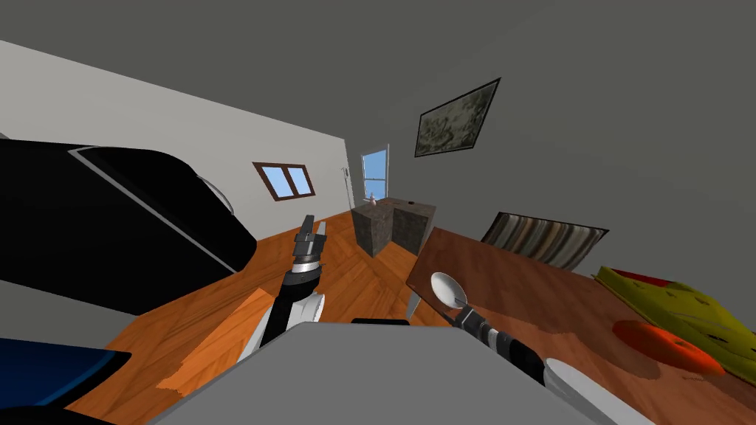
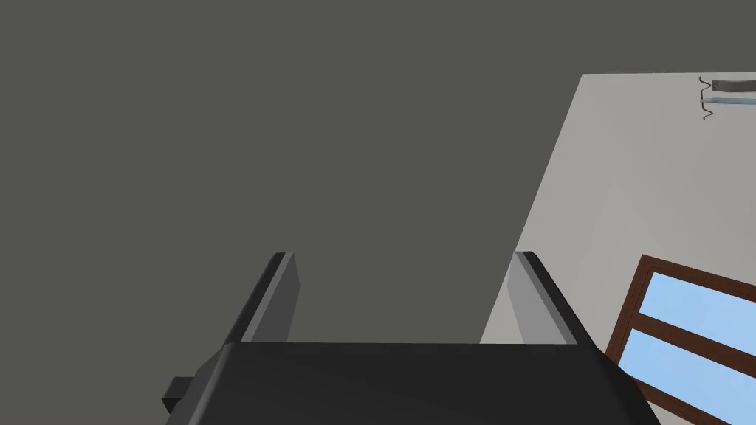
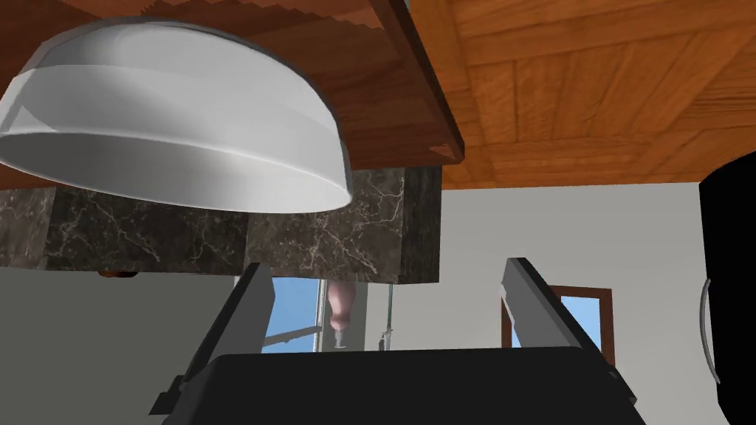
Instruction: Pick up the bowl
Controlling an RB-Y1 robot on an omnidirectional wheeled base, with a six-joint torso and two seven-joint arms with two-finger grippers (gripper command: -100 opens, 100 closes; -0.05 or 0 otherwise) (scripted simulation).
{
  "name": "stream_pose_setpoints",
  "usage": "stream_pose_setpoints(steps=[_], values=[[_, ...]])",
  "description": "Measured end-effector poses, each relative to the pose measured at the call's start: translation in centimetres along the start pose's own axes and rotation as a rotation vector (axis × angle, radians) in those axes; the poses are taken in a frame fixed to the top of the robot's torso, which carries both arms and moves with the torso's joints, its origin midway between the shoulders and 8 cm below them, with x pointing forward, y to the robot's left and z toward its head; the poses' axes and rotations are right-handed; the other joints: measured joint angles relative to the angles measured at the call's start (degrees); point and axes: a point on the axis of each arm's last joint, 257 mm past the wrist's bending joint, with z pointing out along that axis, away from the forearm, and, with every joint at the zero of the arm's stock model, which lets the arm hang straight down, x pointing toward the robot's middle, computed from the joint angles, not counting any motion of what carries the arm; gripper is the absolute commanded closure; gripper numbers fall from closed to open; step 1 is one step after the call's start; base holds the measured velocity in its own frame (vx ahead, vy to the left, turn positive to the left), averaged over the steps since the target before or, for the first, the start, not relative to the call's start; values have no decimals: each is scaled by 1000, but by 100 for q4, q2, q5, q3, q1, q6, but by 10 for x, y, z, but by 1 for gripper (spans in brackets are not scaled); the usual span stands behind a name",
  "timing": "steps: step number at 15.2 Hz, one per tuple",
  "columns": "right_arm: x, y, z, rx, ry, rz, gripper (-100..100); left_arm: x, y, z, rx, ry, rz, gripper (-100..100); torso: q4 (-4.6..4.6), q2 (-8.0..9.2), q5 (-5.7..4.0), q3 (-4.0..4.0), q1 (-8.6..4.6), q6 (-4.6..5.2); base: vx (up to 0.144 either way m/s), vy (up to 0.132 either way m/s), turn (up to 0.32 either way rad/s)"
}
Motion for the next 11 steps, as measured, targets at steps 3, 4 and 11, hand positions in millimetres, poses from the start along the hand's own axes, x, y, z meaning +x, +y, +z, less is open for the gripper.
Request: stream_pose_setpoints(steps=[3,4,11], values=[[36,-7,-12,4,101,-99,-100,0,0,0,0,0,0,0,0,3,2,2,6,2,103,109,94],[47,-10,-17,3,129,-130,-100,0,0,0,0,0,0,0,1,7,2,4,2,1,100,88,87],[123,-44,-59,-14,349,-350,-100,0,0,0,0,0,0,0,0,2,1,1,2,1,110,92,101]])
